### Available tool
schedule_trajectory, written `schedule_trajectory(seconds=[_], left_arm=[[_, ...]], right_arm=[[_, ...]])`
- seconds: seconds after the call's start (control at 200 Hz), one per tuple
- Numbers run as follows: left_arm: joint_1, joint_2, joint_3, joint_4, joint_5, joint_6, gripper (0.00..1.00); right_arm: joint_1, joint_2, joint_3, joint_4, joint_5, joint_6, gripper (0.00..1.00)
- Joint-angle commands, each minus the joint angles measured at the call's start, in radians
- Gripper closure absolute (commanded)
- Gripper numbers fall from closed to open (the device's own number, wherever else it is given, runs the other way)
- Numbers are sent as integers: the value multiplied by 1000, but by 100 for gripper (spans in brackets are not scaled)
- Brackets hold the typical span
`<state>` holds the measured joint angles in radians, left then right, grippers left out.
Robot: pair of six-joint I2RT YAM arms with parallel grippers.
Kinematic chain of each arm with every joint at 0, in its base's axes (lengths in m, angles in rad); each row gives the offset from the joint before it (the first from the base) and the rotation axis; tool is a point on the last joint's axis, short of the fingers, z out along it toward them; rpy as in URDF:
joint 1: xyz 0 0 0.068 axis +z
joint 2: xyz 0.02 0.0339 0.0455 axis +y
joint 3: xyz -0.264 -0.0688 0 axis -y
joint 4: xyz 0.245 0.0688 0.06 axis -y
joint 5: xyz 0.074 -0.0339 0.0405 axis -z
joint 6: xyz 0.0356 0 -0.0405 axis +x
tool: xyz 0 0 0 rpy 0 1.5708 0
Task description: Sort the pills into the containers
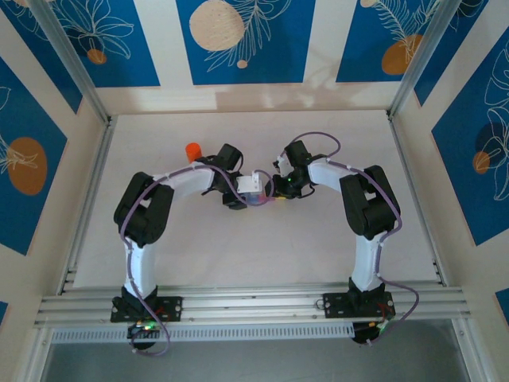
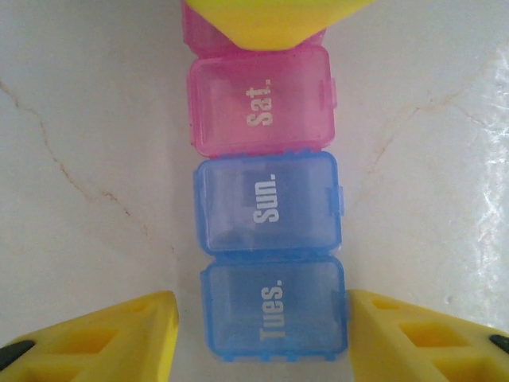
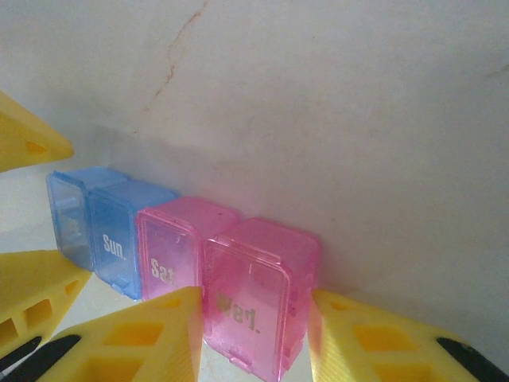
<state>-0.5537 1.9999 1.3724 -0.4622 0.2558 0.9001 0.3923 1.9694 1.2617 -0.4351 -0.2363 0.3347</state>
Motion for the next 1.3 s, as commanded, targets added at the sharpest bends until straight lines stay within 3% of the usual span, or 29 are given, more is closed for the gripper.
schedule_trajectory(seconds=[0.0, 0.155, 0.29, 0.63, 0.985, 1.295], left_arm=[[8, 16, 27, -38, 41, 30, 45], [8, 18, 42, -45, 50, 30, 47], [7, 22, 46, -44, 61, 28, 57], [12, 37, 85, -100, 81, 11, 60], [69, 88, 208, -278, 209, -33, 59], [77, 44, 190, -136, 177, -155, 54]], right_arm=[[-4, 31, 16, -36, 8, -21, 63], [-2, 35, 16, -36, 10, -24, 63], [-1, 36, 17, -36, 12, -25, 64], [-1, 38, 28, -61, 66, -58, 65], [8, 39, 32, -71, 153, -92, 65], [7, 37, 40, -84, 146, -94, 65]])
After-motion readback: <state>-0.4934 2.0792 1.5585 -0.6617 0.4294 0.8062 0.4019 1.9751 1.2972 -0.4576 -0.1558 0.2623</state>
